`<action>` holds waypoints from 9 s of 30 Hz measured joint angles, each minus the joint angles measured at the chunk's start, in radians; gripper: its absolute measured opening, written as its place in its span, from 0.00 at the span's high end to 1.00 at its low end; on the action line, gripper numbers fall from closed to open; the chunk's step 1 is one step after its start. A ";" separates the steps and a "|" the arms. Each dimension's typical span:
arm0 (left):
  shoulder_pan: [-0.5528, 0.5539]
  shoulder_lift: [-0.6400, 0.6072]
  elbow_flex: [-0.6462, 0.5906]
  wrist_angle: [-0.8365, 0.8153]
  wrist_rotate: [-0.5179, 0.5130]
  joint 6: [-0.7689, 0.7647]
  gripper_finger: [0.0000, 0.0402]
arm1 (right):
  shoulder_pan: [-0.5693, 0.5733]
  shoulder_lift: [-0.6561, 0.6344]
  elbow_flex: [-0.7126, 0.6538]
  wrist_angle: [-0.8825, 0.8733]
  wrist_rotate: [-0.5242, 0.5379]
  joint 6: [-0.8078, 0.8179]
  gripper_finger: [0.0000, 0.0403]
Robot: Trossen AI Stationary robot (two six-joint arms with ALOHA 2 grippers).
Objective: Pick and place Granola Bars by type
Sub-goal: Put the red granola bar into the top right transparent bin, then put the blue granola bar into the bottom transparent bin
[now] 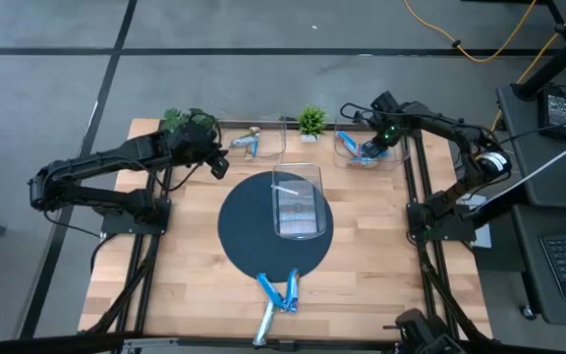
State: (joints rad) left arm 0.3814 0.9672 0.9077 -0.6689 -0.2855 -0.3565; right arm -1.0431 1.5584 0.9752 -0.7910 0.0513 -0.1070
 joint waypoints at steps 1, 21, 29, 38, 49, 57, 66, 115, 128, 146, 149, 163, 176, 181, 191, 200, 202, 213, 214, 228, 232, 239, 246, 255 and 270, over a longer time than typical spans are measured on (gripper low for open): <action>-0.002 0.000 0.000 0.000 0.000 0.000 0.68 | 0.000 -0.002 0.000 0.000 0.000 -0.001 0.81; -0.186 -0.001 0.000 0.154 0.387 0.414 0.68 | 0.194 -0.334 0.004 -0.007 -0.332 -0.182 0.65; -0.352 0.000 0.000 0.135 0.408 0.476 0.68 | 0.463 -0.537 0.004 0.057 -0.333 -0.272 0.70; -0.495 0.082 0.000 0.136 0.418 0.488 0.68 | 0.724 -0.579 0.005 0.098 -0.210 -0.201 0.72; -0.687 0.363 0.061 0.305 0.306 0.262 0.68 | 0.838 -0.579 0.005 0.044 -0.201 -0.312 0.72; -0.745 0.579 0.250 0.268 0.140 0.136 0.68 | 0.851 -0.579 0.005 0.036 -0.211 -0.461 0.72; -0.817 0.712 0.348 0.265 0.217 0.023 0.57 | 0.851 -0.579 0.005 -0.027 -0.210 -0.446 0.72; -0.822 0.959 0.393 0.150 0.226 0.187 0.84 | 0.877 -0.579 0.004 0.026 -0.209 -0.242 0.72; -0.806 0.730 0.468 -0.011 0.059 0.155 0.98 | 0.877 -0.579 0.004 0.026 -0.208 -0.273 0.72; -0.639 0.518 0.468 0.009 -0.253 0.141 0.99 | 0.877 -0.579 0.004 0.040 -0.208 -0.262 0.72; -0.604 0.518 0.468 0.041 -0.245 0.194 0.99 | 0.877 -0.579 0.004 0.039 -0.208 -0.261 0.72; -0.404 0.625 0.467 0.277 -0.112 0.410 0.99 | 0.877 -0.579 0.004 0.040 -0.209 -0.262 0.72; -0.358 0.762 0.468 0.294 0.026 0.433 0.99 | 0.877 -0.579 0.004 -0.001 -0.210 -0.236 0.72; -0.336 0.802 0.466 0.285 0.027 0.433 0.99 | 0.877 -0.579 0.004 0.003 -0.209 -0.246 0.72; -0.298 0.818 0.466 0.140 0.019 0.434 0.99 | 0.877 -0.579 0.004 0.002 -0.209 -0.264 0.72; -0.287 0.816 0.464 0.120 0.052 0.456 0.99 | 0.877 -0.579 0.004 0.000 -0.209 -0.270 0.72; -0.286 0.816 0.458 0.118 0.049 0.456 0.99 | 0.877 -0.579 0.004 0.001 -0.209 -0.272 0.72; -0.277 0.841 0.456 0.110 0.089 0.491 0.99 | 0.877 -0.579 0.004 0.001 -0.209 -0.290 0.72; -0.274 0.849 0.456 0.112 0.103 0.497 0.99 | 0.877 -0.579 0.004 0.002 -0.209 -0.290 0.72; -0.274 0.906 0.456 0.126 0.149 0.501 0.99 | 0.877 -0.579 0.004 0.002 -0.209 -0.289 0.72; -0.274 0.906 0.456 0.126 0.149 0.501 0.99 | 0.877 -0.579 0.004 0.002 -0.209 -0.290 0.72; -0.274 0.906 0.456 0.126 0.147 0.501 0.99 | 0.877 -0.579 0.004 0.003 -0.209 -0.290 0.72; -0.274 0.906 0.456 0.125 0.146 0.501 0.97 | 0.877 -0.579 0.004 0.004 -0.209 -0.290 0.72; -0.274 0.906 0.456 0.126 0.146 0.501 0.84 | 0.876 -0.579 0.004 0.005 -0.209 -0.290 0.72; -0.360 0.871 0.705 0.038 0.044 0.577 0.78 | 0.877 -0.579 0.004 -0.022 -0.280 -0.349 0.72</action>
State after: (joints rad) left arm 0.0213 1.8382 1.6129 -0.6312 -0.2416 0.2207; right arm -0.1661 0.9798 0.9791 -0.8128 -0.2285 -0.4557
